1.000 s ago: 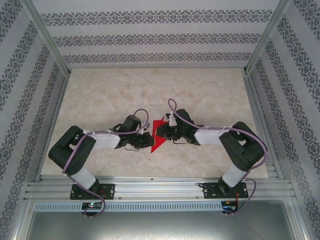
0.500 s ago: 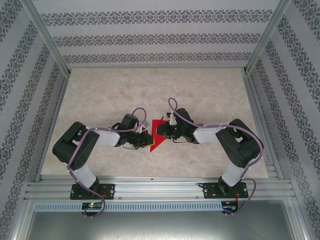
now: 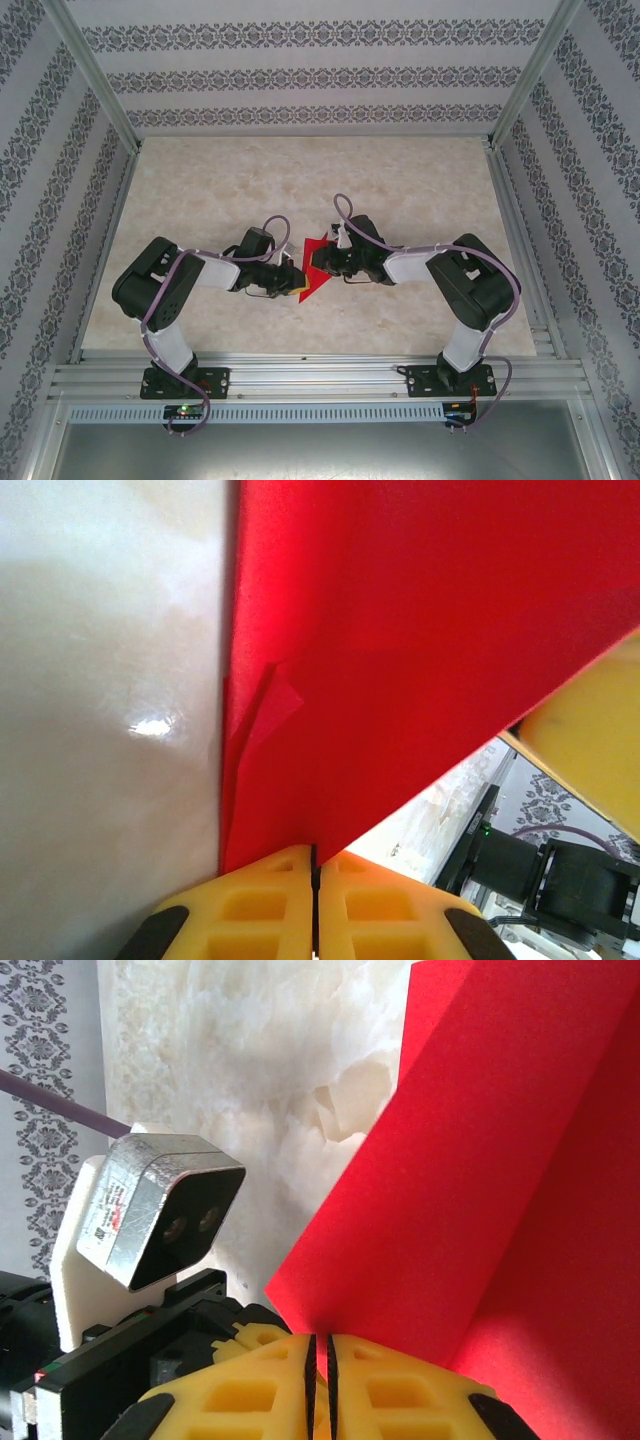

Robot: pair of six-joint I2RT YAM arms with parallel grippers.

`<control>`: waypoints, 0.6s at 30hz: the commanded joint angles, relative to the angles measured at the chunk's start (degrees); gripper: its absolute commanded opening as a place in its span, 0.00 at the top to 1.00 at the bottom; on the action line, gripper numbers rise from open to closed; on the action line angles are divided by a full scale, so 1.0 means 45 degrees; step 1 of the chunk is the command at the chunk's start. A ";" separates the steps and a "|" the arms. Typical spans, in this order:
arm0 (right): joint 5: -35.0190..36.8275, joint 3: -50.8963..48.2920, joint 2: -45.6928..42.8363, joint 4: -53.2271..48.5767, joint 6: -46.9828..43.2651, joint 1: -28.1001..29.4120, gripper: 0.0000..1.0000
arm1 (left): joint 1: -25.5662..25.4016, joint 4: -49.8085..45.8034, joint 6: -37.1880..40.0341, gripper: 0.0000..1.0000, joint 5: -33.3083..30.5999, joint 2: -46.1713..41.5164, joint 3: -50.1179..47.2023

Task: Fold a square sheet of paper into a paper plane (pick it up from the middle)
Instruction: Fourth fold the wing at the center of the table.

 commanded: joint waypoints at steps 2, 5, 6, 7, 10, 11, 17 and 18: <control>-0.0149 0.0389 0.0451 0.0365 -0.0052 -0.0042 0.86 | 0.0191 0.0622 -0.0397 0.91 0.0457 0.0204 0.0192; -0.0034 0.0427 0.0634 0.0381 -0.0041 -0.0084 0.86 | 0.0220 0.0450 -0.0402 0.91 0.0396 0.0256 0.0251; 0.0002 0.0424 0.0701 0.0405 -0.0005 -0.0098 0.86 | 0.0220 0.0417 -0.0407 0.91 0.0406 0.0243 0.0219; 0.0056 0.0412 0.0716 0.0423 -0.0004 -0.0098 0.86 | 0.0240 0.0422 -0.0431 0.90 0.0355 0.0190 0.0202; 0.0079 0.0390 0.0839 0.0484 -0.0001 -0.0118 0.86 | 0.0224 -0.0083 -0.0168 0.87 0.0128 0.0073 0.0245; 0.0073 0.0390 0.0873 0.0527 0.0020 -0.0137 0.86 | 0.0240 -0.0209 -0.0082 0.84 0.0096 0.0018 0.0261; -0.0051 0.0467 0.0941 0.0647 0.0111 -0.0137 0.85 | 0.0202 -0.1261 0.0464 0.72 -0.0450 -0.0604 0.0267; -0.0074 0.0463 0.0942 0.0675 0.0118 -0.0148 0.85 | 0.0164 -0.1493 0.0636 0.70 -0.0528 -0.0683 0.0321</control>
